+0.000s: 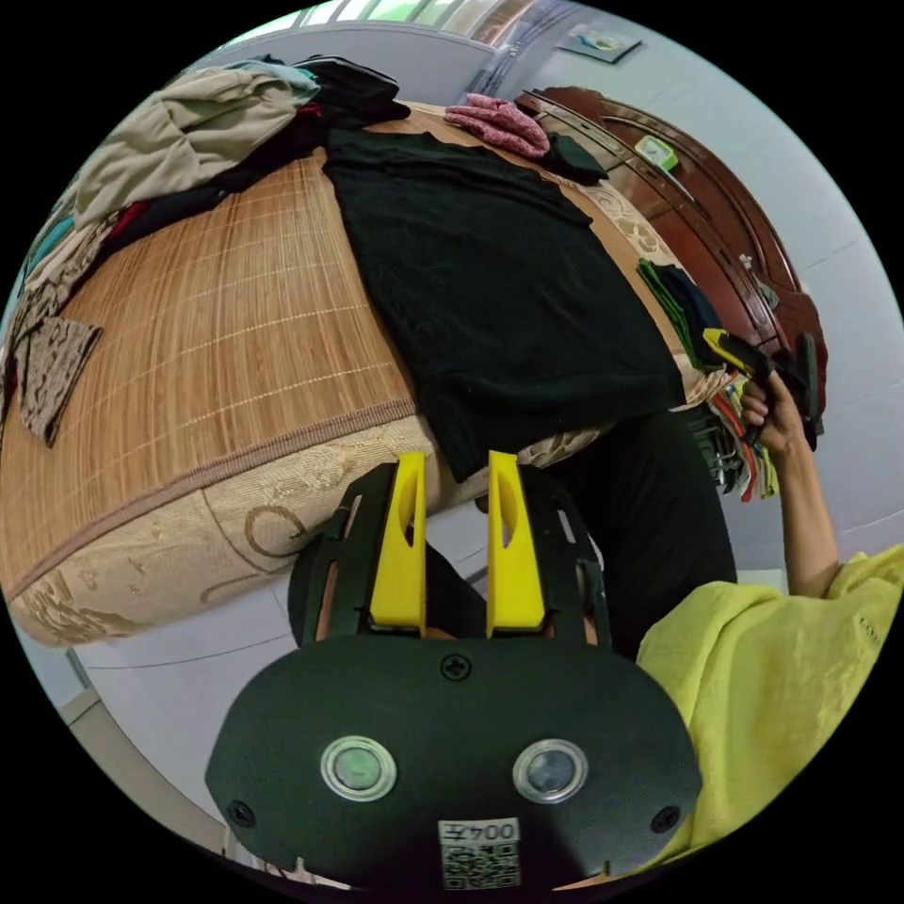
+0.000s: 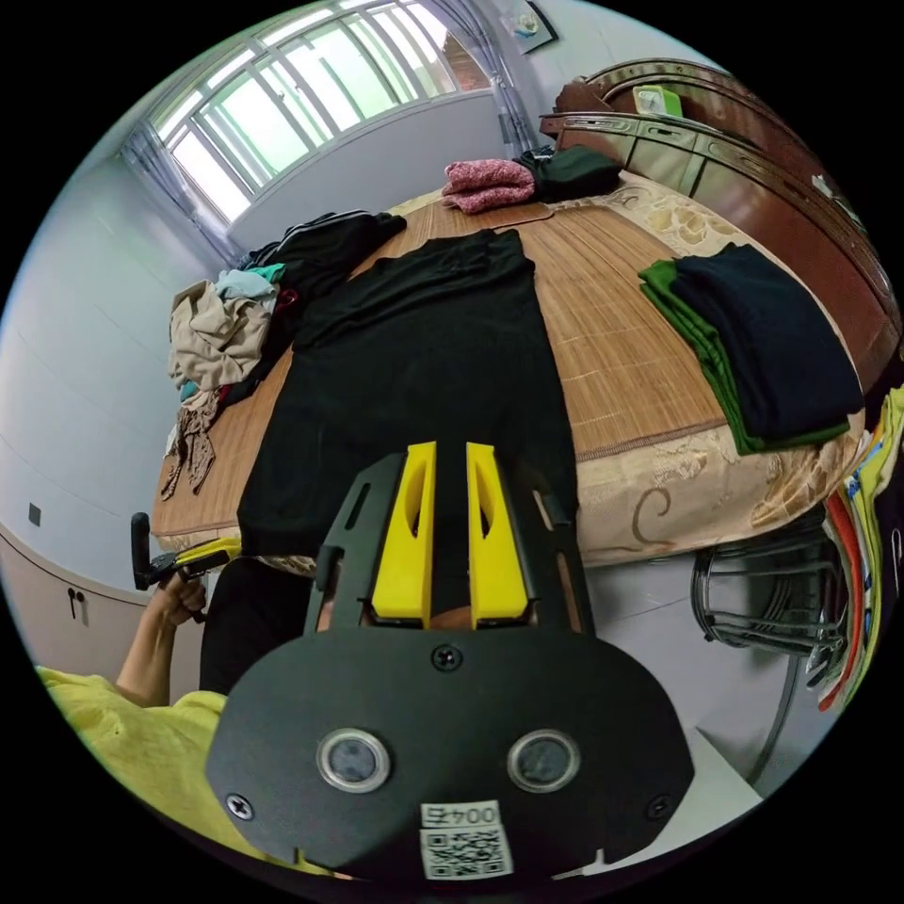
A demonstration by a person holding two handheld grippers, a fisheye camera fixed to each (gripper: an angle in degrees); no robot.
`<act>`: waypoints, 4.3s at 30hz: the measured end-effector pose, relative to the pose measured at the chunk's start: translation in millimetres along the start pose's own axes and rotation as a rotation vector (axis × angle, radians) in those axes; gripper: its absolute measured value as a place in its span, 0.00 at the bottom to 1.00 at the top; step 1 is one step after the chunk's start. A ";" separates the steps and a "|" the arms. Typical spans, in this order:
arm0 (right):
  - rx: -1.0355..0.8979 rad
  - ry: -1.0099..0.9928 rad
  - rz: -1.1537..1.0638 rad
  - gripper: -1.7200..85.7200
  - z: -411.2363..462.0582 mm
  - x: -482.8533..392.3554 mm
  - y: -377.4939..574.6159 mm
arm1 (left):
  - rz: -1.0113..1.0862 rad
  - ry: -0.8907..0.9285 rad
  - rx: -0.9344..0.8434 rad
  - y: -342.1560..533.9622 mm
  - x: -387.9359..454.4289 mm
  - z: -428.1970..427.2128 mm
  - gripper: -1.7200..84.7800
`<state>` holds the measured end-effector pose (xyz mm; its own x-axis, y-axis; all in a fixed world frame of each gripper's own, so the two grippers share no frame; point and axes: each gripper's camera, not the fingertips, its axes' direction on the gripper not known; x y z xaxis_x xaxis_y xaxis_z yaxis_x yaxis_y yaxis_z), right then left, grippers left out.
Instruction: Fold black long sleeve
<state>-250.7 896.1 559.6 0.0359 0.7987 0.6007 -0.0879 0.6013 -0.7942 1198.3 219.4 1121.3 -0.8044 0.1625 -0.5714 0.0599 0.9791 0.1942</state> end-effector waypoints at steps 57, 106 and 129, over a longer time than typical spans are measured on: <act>0.022 -0.708 0.315 0.06 35.3 309.2 150.2 | -0.149 0.405 0.087 22.3 -120.4 -40.5 0.05; 0.158 -0.633 0.488 0.06 -8.2 186.2 -125.7 | -0.292 0.510 0.376 -155.0 -128.8 -177.6 0.05; 0.063 -0.408 0.193 0.14 83.5 31.2 -268.6 | -0.459 0.300 0.621 -205.3 -126.5 -62.0 0.07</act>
<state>-309.0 757.5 799.4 -0.3811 0.8137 0.4389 -0.1151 0.4293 -0.8958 1251.1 -9.8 1203.2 -0.9465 -0.2236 -0.2326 -0.0683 0.8434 -0.5330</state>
